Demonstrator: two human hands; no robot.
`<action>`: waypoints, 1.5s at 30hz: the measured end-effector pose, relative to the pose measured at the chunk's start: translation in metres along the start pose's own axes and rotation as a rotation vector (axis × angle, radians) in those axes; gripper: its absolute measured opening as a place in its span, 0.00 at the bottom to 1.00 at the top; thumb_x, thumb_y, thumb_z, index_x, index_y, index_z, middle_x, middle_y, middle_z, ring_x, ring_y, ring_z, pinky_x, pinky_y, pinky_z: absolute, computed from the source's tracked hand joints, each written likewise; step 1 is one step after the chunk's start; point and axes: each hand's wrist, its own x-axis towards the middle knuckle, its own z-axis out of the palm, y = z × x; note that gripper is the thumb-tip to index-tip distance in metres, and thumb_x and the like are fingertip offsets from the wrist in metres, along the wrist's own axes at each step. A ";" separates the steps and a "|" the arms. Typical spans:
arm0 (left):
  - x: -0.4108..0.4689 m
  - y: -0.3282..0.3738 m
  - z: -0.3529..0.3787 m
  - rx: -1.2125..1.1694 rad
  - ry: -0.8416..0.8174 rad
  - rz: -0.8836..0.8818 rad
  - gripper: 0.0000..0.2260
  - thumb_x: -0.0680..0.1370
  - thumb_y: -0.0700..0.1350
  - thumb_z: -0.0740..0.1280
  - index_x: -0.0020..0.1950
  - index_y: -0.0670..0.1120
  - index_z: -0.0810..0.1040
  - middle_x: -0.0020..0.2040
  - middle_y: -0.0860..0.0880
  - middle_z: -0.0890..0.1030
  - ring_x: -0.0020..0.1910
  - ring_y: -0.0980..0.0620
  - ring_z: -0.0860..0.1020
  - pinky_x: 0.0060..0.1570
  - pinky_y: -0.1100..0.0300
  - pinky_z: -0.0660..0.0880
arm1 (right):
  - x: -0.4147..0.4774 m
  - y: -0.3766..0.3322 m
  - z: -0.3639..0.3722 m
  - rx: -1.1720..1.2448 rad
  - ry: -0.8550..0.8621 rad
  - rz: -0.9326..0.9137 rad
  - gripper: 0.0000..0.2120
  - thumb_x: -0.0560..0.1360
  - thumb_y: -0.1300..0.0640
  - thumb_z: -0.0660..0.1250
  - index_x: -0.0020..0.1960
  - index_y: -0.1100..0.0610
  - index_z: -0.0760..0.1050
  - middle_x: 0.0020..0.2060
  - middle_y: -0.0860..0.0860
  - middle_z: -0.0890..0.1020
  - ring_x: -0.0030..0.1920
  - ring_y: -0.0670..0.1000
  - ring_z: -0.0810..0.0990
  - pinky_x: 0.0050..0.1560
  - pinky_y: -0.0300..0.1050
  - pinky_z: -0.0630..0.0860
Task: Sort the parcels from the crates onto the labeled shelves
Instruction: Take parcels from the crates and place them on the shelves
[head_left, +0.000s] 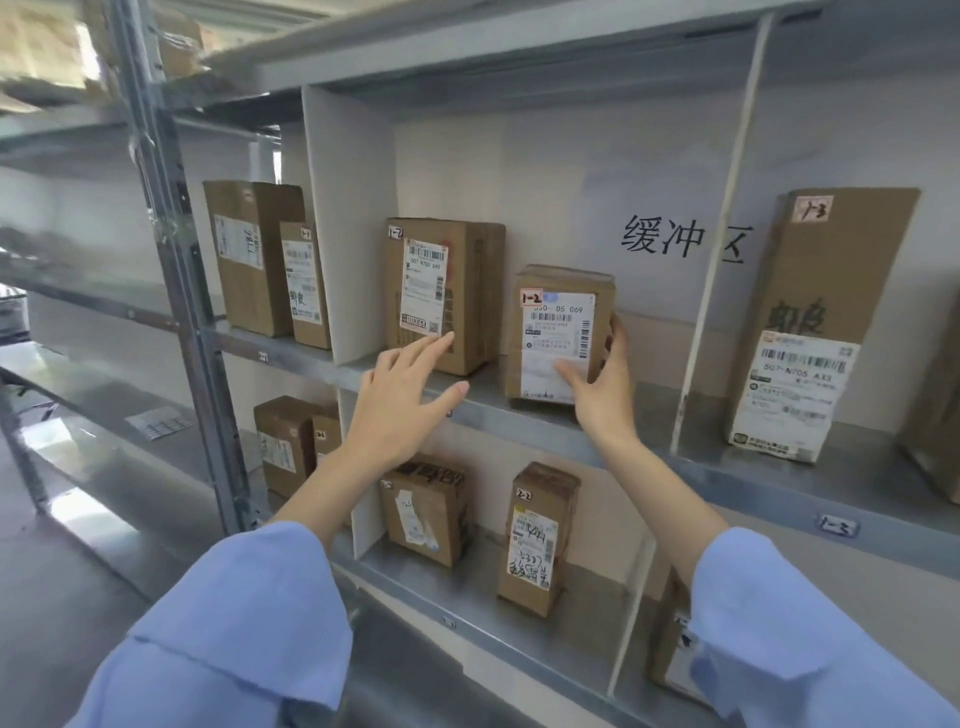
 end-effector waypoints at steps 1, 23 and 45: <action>0.003 -0.004 0.004 0.015 -0.001 0.011 0.30 0.77 0.64 0.54 0.78 0.58 0.59 0.77 0.56 0.63 0.73 0.51 0.60 0.69 0.47 0.58 | 0.005 0.005 0.002 -0.007 0.018 0.013 0.39 0.75 0.63 0.71 0.77 0.46 0.56 0.71 0.46 0.71 0.70 0.49 0.70 0.73 0.57 0.66; 0.020 -0.018 0.002 0.014 -0.091 0.207 0.33 0.75 0.66 0.53 0.79 0.56 0.58 0.78 0.54 0.61 0.75 0.48 0.58 0.70 0.46 0.56 | -0.042 -0.027 -0.002 -0.557 0.034 -0.053 0.33 0.76 0.58 0.70 0.77 0.56 0.59 0.72 0.56 0.66 0.72 0.55 0.66 0.68 0.46 0.65; -0.137 0.234 0.071 -0.262 -0.443 0.777 0.40 0.69 0.71 0.40 0.79 0.57 0.56 0.79 0.52 0.59 0.74 0.46 0.58 0.69 0.49 0.55 | -0.310 -0.091 -0.249 -1.444 0.243 0.488 0.33 0.81 0.38 0.55 0.81 0.48 0.50 0.80 0.52 0.53 0.78 0.57 0.54 0.72 0.54 0.62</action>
